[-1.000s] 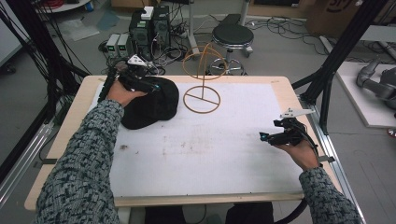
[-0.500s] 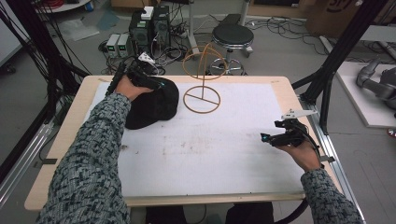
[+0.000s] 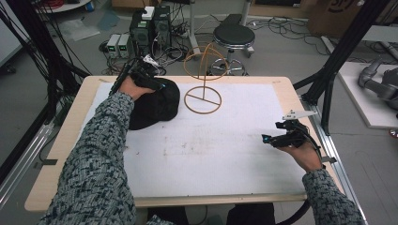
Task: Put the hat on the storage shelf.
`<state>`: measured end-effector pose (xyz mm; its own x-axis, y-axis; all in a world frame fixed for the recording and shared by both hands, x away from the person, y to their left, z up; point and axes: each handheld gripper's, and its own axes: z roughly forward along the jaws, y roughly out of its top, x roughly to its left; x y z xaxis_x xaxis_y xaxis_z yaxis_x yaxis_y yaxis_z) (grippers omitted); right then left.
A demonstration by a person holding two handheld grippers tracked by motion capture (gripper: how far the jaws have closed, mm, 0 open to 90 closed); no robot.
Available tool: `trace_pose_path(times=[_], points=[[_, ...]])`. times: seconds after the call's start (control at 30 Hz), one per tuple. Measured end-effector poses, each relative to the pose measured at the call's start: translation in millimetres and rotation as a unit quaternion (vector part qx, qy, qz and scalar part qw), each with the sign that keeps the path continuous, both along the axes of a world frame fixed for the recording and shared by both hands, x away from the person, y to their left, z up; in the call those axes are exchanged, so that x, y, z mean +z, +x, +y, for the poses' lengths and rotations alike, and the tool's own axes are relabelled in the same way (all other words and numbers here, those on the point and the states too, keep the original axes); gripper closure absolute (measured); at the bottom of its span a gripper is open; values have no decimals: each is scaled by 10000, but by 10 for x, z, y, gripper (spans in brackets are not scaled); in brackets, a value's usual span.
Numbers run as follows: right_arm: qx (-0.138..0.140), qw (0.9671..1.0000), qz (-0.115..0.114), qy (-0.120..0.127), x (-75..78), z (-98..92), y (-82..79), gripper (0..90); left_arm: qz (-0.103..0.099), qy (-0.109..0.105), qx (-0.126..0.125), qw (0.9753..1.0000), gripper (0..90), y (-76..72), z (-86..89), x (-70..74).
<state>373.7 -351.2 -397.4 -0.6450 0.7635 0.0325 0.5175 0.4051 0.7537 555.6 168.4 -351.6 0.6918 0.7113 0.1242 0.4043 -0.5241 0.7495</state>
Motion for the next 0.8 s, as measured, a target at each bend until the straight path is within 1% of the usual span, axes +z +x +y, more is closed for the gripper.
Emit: trace_pose_path(times=[0.1, 0.13, 0.17, 0.2, 0.23, 0.33, 0.43, 0.47, 0.57, 0.6, 0.63, 0.8], points=[[-6, 10000, -17, -4, -1, -3, 9, 122, 15, 27, -51, 10000, 394, -4, -4, -8], [-14, 10000, -9, 5, -2, -2, 10, 122, 13, 53, -62, 10000, 394, -8, -8, -8], [-11, 10000, -8, 6, -2, 0, 10, 122, 14, 54, -87, 9999, 440, -12, -12, -8], [-11, 10000, -8, 6, -2, 0, 10, 122, 6, 72, -95, 9999, 440, -16, -15, -8], [-9, 10000, -5, 4, -1, -1, 7, 122, 6, 116, -103, 9999, 487, -25, -19, -7], [-13, 10000, -30, 6, 6, -3, -2, 122, 9, 152, -115, 9998, 540, -42, -24, 9], [-19, 10000, -27, 18, 12, -4, -14, 122, 2, 238, -144, 9996, 594, -69, -8, 45], [-19, 10000, -27, 18, 12, -4, -14, 122, -1, 279, -158, 9995, 594, -80, 0, 60], [-15, 10000, -39, 27, 17, -2, -20, 122, -25, 309, -194, 9993, 616, -118, 33, 108], [0, 10000, -58, 38, 18, 2, -21, 122, -79, 282, -193, 9994, 628, -142, 62, 144], [0, 10000, -58, 38, 18, 2, -21, 122, -79, 282, -193, 9994, 631, -142, 62, 144], [32, 9999, -93, 51, 36, 25, -25, 122, -205, 180, -104, 9996, 641, -190, 158, 266]])
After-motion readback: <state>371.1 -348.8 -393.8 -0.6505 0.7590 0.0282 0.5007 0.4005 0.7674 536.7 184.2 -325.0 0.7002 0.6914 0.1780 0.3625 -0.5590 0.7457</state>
